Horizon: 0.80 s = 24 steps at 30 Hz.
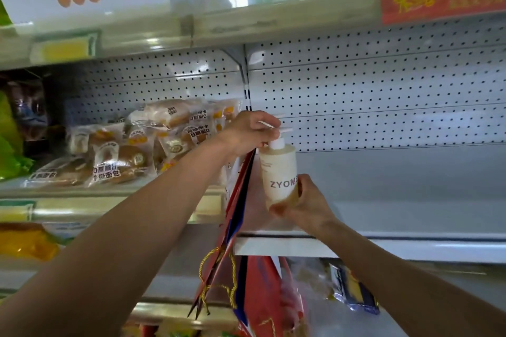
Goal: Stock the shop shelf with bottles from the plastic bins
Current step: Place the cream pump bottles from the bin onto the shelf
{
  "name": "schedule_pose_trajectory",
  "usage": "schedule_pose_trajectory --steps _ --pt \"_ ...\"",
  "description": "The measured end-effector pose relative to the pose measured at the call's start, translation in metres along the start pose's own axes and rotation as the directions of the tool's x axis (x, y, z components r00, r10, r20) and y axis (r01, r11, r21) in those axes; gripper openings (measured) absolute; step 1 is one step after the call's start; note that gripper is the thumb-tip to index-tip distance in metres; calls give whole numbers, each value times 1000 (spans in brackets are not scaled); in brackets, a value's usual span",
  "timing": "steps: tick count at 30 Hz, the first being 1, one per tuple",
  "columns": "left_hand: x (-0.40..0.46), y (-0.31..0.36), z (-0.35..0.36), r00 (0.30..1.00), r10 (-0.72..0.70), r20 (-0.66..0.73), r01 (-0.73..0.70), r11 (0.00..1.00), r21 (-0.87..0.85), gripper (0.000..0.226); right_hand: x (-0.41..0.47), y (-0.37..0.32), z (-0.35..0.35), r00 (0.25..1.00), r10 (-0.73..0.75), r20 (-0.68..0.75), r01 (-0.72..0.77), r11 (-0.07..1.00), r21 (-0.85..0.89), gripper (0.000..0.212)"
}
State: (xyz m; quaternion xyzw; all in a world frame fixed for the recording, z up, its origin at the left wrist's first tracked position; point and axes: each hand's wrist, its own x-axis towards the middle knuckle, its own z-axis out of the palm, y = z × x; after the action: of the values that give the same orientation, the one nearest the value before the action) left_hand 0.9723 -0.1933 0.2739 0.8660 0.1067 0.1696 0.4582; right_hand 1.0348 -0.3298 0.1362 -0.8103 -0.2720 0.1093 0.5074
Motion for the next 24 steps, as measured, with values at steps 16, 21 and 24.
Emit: schedule_pose_trajectory --steps 16,21,24 --pt "23 -5 -11 997 -74 18 71 987 145 24 28 -17 20 998 54 -33 -58 986 -158 83" --pt "21 -6 -10 997 -79 -13 80 988 130 26 27 -18 19 999 34 -20 -37 982 -183 81" --pt "19 -6 -6 997 -70 -31 74 988 138 29 23 -17 12 1000 -3 10 5 982 -190 73"
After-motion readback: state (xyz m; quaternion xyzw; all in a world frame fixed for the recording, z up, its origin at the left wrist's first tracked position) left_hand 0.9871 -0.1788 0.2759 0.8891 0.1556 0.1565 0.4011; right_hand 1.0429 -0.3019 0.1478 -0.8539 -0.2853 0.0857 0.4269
